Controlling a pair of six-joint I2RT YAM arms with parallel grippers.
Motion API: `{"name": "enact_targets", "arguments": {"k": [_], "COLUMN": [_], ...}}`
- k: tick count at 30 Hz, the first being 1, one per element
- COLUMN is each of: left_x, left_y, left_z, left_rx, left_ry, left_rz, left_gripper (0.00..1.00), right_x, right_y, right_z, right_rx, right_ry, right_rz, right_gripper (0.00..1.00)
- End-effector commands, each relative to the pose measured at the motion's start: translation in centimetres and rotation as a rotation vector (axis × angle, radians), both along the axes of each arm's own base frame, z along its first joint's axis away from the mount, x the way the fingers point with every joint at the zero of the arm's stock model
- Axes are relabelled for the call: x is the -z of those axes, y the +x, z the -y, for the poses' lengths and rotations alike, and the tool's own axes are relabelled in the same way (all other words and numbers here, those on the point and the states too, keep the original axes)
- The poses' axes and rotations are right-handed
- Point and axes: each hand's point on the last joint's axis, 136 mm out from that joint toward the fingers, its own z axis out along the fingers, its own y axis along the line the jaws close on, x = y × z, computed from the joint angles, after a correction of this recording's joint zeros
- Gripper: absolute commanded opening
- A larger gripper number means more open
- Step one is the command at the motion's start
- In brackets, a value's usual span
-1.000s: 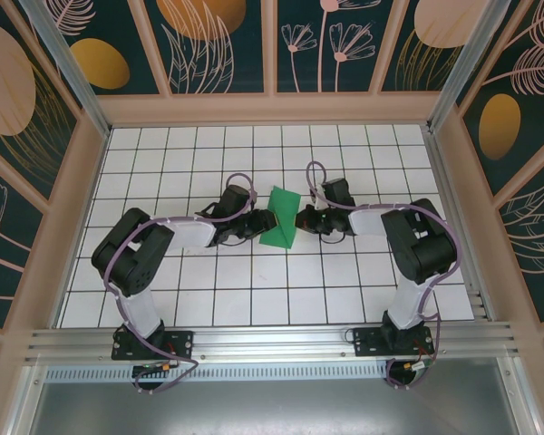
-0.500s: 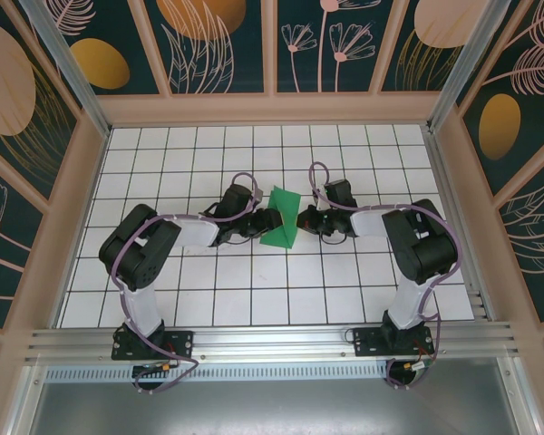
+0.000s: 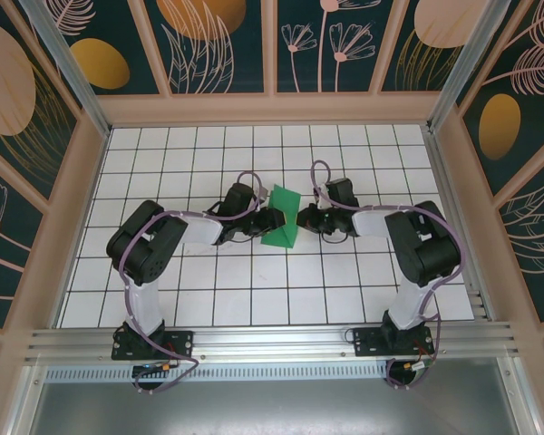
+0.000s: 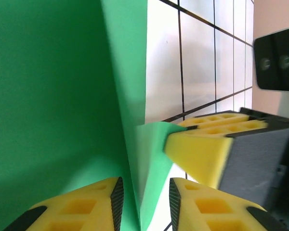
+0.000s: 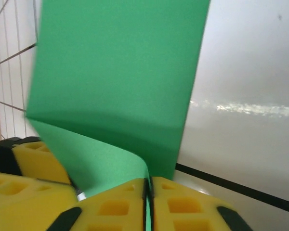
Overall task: Fold a paper plane with a square sheet of paper (pick it up from the middle)
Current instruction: Turn over the paper at the center of the table.
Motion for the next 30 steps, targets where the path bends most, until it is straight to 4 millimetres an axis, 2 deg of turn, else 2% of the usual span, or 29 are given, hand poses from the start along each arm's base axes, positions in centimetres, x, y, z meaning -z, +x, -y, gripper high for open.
{"name": "enact_targets", "arguments": {"k": [1, 3, 6, 10, 12, 17, 21, 24, 30], "left_x": [-0.7, -0.6, -0.6, -1.2, -2.5, -5.2, -8.9, -10.8, -12.7], "left_y": [1.2, 1.4, 1.7, 2.2, 3.0, 3.5, 3.8, 4.4, 6.2], "left_z": [0.3, 0.3, 0.4, 0.0, -0.1, -2.3, -4.2, -6.1, -10.4], "left_rx": [0.023, 0.031, 0.041, 0.035, 0.032, 0.016, -0.005, -0.03, -0.118], "left_ry": [0.014, 0.024, 0.032, 0.073, 0.11, 0.264, 0.372, 0.51, 0.885], "left_rz": [0.082, 0.107, 0.134, 0.191, 0.229, 0.299, 0.388, 0.434, 0.503], "left_gripper": [0.28, 0.21, 0.13, 0.07, 0.06, 0.05, 0.05, 0.06, 0.06], "right_x": [-3.9, -5.1, -6.7, -8.3, -8.9, -10.0, -9.7, -9.2, -8.7], "right_y": [1.2, 1.8, 2.6, 3.3, 3.3, 2.8, 2.2, 1.9, 1.7], "right_z": [0.8, 2.0, 4.2, 7.1, 8.2, 10.8, 12.1, 12.7, 13.7], "right_rx": [0.028, 0.063, 0.125, 0.191, 0.211, 0.294, 0.354, 0.382, 0.424], "right_ry": [0.033, 0.015, -0.009, -0.064, -0.075, -0.117, -0.146, -0.159, -0.17], "right_rz": [0.076, 0.109, 0.158, 0.245, 0.283, 0.375, 0.388, 0.387, 0.382], "right_gripper": [0.25, 0.39, 0.54, 0.67, 0.72, 0.9, 0.97, 0.99, 0.99]}}
